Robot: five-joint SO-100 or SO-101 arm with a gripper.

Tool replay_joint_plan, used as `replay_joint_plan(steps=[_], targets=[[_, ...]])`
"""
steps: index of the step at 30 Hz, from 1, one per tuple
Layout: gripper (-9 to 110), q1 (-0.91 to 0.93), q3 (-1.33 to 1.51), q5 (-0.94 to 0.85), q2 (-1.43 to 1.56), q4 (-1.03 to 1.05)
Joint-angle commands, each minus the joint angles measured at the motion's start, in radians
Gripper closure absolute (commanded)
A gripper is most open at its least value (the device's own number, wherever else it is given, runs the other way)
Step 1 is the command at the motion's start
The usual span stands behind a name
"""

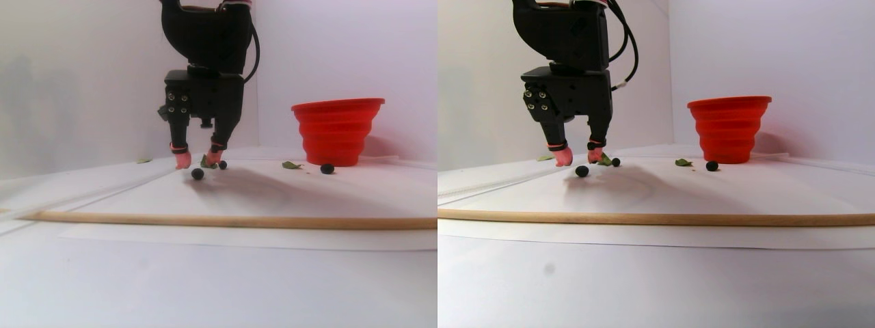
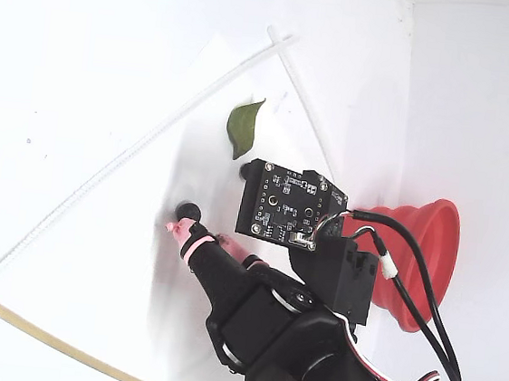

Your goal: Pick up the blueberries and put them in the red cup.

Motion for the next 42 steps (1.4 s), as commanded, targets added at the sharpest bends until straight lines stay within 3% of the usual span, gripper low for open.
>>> replay_joint_plan(steps=[1,42], targets=[[83,-0.012,-0.063,0.002,0.003,-0.031],[87,-0.018,-0.117,-0.018,-0.173,-0.192]])
